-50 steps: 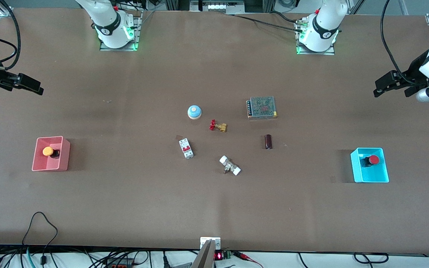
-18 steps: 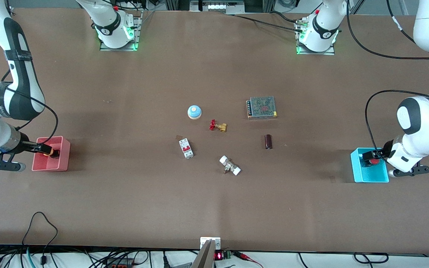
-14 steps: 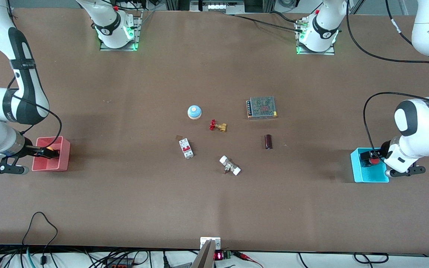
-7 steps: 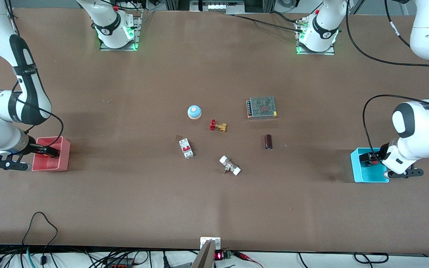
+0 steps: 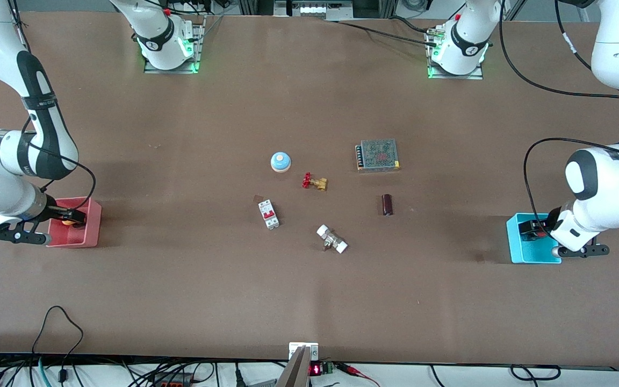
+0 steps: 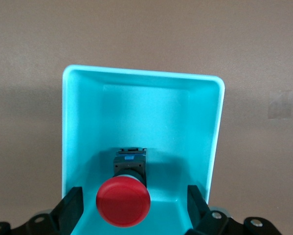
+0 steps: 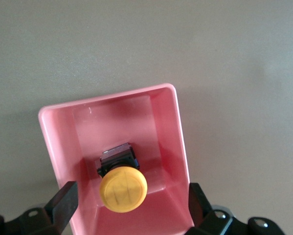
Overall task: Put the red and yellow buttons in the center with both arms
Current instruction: 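Lower both grippers into the bins and close on the buttons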
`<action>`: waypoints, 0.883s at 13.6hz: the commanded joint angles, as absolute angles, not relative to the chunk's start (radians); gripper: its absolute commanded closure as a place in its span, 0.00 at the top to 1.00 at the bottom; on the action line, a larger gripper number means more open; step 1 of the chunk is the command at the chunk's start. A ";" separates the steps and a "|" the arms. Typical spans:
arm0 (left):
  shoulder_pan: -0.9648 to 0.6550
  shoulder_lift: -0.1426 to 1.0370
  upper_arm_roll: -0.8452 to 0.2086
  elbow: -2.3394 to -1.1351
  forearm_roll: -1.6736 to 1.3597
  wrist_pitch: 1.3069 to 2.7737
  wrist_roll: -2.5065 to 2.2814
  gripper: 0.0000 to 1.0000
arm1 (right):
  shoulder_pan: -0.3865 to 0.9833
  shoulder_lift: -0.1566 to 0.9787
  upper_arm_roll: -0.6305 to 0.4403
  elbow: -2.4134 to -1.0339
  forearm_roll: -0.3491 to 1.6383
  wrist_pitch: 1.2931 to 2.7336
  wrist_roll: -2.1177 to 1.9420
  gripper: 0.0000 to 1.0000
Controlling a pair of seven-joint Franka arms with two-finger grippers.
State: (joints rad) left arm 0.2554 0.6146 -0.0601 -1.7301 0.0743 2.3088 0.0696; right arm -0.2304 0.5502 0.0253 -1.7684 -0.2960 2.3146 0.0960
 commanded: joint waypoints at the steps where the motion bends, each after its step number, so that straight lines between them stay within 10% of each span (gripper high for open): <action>1: 0.264 0.629 -0.066 -1.707 0.087 2.307 0.097 0.91 | -0.239 0.554 0.034 -1.776 -0.302 2.336 0.104 0.99; 12: 0.278 0.646 -0.066 -1.706 0.078 2.310 0.143 0.70 | -0.244 0.558 0.034 -1.775 -0.305 2.339 0.087 0.47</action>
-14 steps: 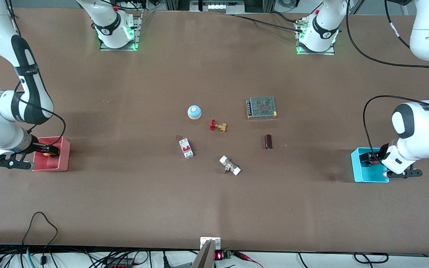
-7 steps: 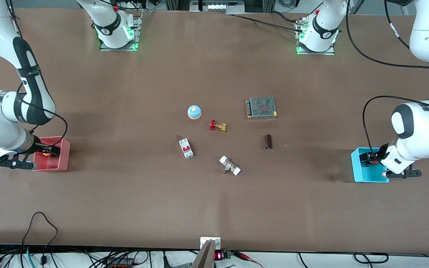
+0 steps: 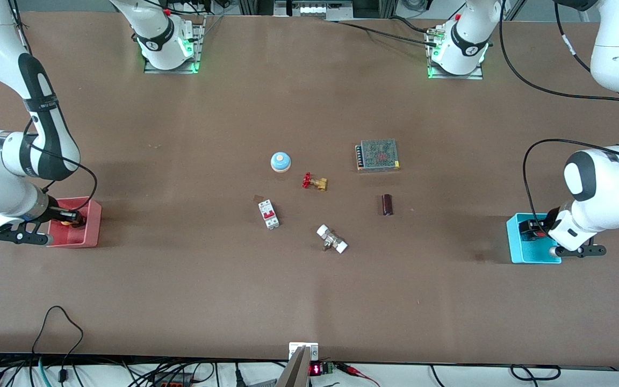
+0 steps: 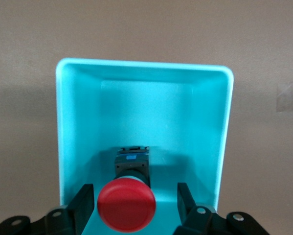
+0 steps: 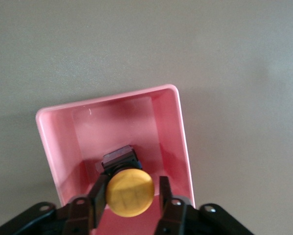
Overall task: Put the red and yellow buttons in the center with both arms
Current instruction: 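Lift the yellow button with the right gripper while the left gripper lifts the red button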
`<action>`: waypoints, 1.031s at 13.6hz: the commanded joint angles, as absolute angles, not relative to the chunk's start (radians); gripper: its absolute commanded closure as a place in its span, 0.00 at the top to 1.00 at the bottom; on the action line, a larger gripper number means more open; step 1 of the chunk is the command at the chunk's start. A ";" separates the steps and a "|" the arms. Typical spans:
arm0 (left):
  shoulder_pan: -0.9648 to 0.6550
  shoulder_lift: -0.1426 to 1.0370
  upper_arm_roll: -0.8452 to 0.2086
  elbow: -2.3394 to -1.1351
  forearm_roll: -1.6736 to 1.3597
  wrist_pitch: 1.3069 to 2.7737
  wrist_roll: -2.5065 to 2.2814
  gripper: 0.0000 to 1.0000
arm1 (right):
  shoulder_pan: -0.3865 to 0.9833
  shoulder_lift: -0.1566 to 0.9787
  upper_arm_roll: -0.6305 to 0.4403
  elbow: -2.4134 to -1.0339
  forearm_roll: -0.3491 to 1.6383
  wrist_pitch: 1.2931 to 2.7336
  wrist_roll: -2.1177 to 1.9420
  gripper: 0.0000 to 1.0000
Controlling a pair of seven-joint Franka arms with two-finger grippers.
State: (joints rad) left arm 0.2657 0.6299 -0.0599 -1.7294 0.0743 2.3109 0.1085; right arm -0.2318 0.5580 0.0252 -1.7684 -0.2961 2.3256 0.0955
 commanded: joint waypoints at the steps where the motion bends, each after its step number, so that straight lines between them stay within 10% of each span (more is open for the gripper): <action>1: 0.279 0.646 -0.066 -1.706 0.077 2.310 0.144 0.67 | -0.244 0.558 0.034 -1.775 -0.305 2.339 0.087 0.43; 8: 0.278 0.640 -0.066 -1.706 0.084 2.309 0.149 0.33 | -0.241 0.520 0.038 -1.766 -0.305 2.309 0.052 0.35; 14: 0.276 0.605 -0.067 -1.707 0.086 2.304 0.147 0.27 | -0.230 0.364 0.073 -1.764 -0.292 2.117 -0.024 0.35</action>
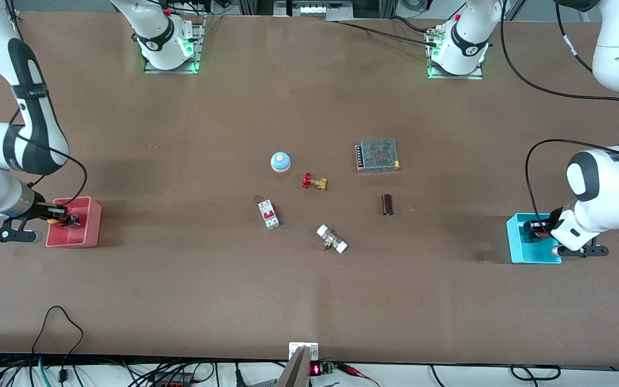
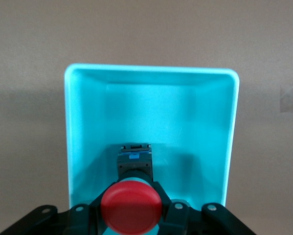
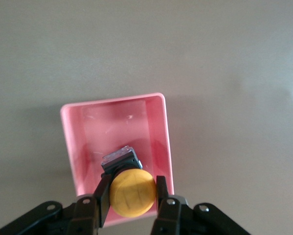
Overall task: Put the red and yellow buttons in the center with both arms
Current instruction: 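Lift the yellow button with the right gripper while the left gripper lifts the red button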
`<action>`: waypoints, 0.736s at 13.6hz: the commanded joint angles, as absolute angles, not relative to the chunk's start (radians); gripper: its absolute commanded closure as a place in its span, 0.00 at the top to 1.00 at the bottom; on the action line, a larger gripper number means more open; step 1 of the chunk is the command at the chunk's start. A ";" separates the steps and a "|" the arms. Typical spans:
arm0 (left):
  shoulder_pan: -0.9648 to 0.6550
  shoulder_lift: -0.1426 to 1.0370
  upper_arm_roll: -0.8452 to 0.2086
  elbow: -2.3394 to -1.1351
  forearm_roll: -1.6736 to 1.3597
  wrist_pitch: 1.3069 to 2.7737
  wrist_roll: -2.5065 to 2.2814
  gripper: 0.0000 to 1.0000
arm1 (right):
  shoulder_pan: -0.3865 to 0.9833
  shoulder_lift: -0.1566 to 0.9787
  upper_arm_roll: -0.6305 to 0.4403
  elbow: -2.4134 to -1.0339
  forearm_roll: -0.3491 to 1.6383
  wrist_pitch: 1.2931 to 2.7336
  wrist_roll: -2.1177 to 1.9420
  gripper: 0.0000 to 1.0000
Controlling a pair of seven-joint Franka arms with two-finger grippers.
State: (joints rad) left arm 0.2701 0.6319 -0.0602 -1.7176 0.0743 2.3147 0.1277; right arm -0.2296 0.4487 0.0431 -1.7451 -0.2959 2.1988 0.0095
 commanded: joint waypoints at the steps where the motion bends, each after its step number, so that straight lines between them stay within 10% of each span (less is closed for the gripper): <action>1: 0.273 0.583 -0.067 -1.710 0.084 2.295 0.147 0.26 | -0.230 0.330 0.089 -1.763 -0.260 2.073 -0.028 0.35; 10: 0.221 0.324 -0.156 -1.768 0.078 1.988 0.072 0.26 | -0.097 0.222 0.213 -1.752 -0.075 1.967 0.197 0.34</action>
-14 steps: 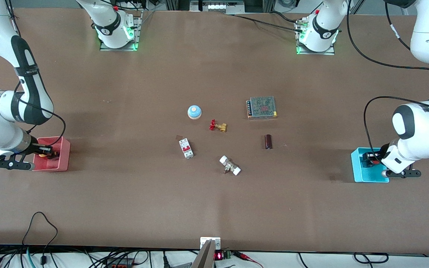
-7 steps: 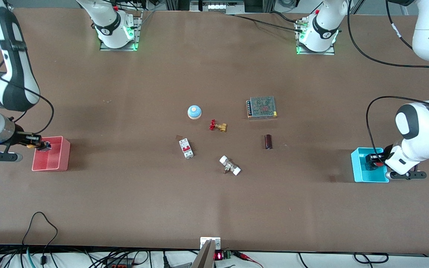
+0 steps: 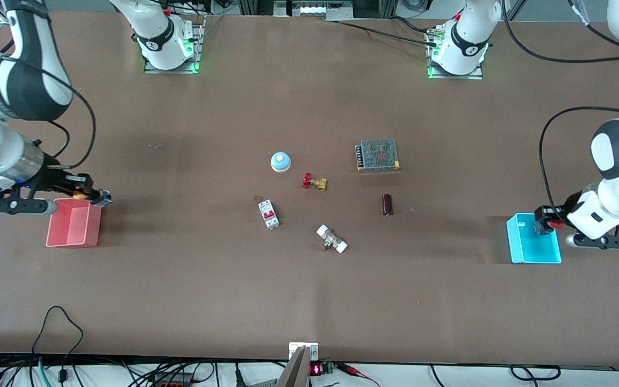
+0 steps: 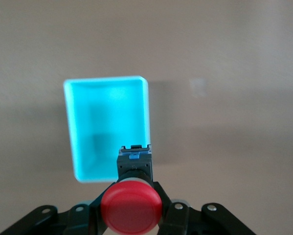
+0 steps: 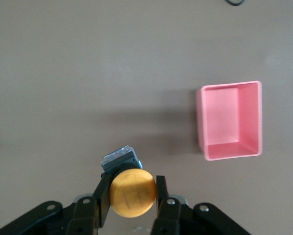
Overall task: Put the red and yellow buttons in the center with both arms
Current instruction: 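Lift the yellow button with the right gripper while the left gripper lifts the red button, then carry both buttons toward the table center and lower them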
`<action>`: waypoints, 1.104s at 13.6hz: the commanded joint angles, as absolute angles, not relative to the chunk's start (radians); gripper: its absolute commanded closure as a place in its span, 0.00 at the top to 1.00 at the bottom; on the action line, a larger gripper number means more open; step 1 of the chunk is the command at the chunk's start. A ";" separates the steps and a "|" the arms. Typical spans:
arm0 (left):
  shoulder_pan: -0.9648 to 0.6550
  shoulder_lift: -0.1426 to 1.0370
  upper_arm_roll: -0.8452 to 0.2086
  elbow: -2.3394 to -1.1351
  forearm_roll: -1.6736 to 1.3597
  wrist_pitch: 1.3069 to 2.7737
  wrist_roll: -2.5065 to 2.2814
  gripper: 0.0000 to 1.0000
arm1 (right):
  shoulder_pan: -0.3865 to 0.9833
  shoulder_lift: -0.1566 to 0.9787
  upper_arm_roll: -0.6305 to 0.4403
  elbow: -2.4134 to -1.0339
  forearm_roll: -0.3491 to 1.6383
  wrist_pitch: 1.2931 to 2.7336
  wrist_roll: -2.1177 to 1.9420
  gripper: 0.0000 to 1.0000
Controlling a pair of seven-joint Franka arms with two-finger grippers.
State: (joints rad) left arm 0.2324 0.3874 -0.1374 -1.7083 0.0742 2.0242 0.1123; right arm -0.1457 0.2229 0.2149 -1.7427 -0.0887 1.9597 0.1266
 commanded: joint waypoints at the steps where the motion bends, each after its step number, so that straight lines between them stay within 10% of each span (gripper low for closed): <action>1: 0.219 0.299 -0.179 -1.799 0.077 1.970 0.046 0.26 | -0.069 0.239 0.213 -1.753 -0.078 1.977 0.253 0.34; 15: 0.126 0.397 -0.298 -1.957 -0.044 2.046 -0.190 0.26 | 0.097 0.442 0.206 -1.818 -0.225 2.180 0.593 0.34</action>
State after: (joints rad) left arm 0.1207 0.3898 -0.2983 -1.9434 -0.0064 2.0118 -0.1890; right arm 0.0823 0.4437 0.2166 -1.7929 -0.2044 2.1551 0.5506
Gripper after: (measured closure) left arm 0.674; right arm 0.595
